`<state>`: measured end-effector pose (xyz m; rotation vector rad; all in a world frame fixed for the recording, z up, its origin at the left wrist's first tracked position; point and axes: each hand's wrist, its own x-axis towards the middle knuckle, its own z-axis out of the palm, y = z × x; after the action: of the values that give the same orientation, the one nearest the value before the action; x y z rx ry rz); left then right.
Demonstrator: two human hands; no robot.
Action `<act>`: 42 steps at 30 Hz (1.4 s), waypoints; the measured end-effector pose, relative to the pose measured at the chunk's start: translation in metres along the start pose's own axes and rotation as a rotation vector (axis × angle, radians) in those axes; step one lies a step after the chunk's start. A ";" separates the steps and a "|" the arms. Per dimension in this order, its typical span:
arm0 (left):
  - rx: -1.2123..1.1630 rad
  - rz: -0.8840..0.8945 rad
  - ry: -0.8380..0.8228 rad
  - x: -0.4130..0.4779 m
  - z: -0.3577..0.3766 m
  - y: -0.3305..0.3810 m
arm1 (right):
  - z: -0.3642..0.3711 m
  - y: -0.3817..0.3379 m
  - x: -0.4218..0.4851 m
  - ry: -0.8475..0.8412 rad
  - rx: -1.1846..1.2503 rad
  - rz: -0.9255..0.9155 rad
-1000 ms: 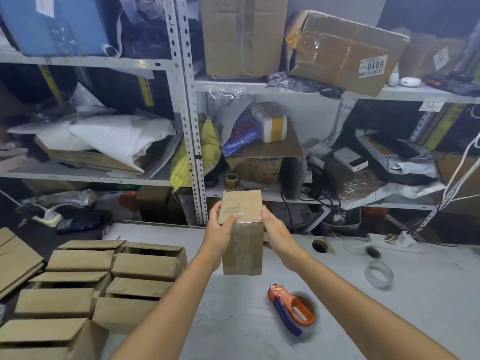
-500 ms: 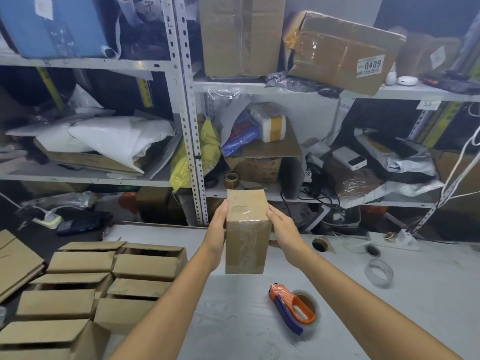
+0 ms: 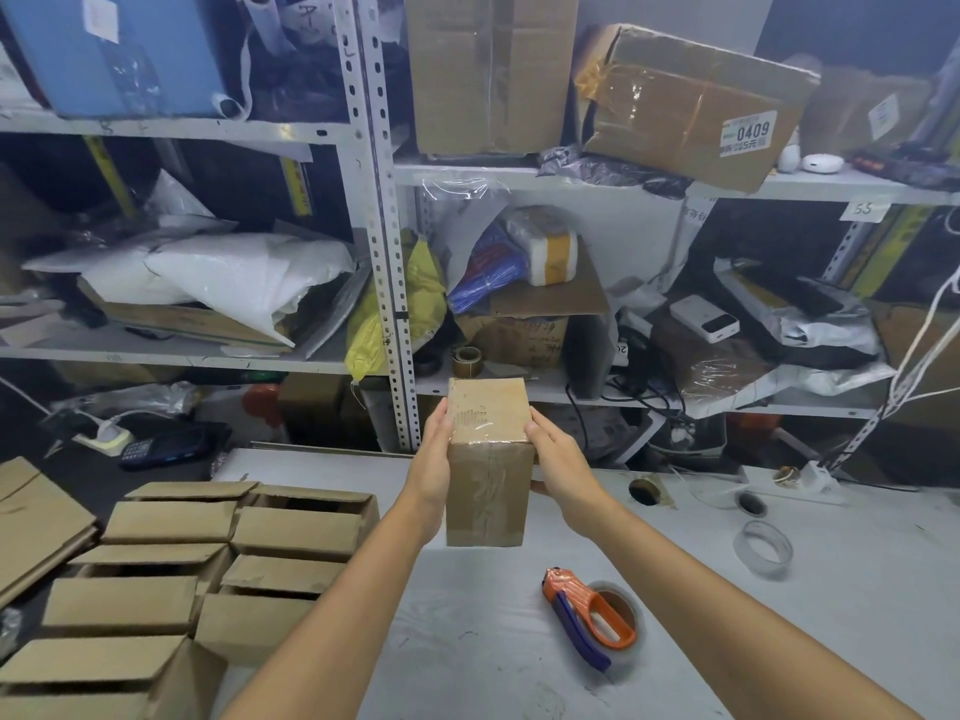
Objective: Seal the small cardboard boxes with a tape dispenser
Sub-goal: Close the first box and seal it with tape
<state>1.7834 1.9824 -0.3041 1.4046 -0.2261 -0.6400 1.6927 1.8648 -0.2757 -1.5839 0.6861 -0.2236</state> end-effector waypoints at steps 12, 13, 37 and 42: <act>0.197 0.093 0.091 0.000 0.002 -0.007 | 0.015 0.015 0.004 -0.075 -0.081 -0.152; 0.207 0.088 0.102 -0.001 0.004 -0.006 | 0.016 0.017 0.004 -0.072 -0.065 -0.146; 0.741 -0.033 -0.365 0.024 -0.017 -0.009 | -0.042 0.049 0.036 -0.164 -0.530 -0.238; 0.891 0.174 0.208 0.035 -0.018 -0.022 | -0.044 0.071 0.046 0.127 -0.313 -0.188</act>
<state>1.8145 1.9780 -0.3364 2.2577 -0.4980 -0.2302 1.6859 1.8035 -0.3484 -1.9497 0.6946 -0.3717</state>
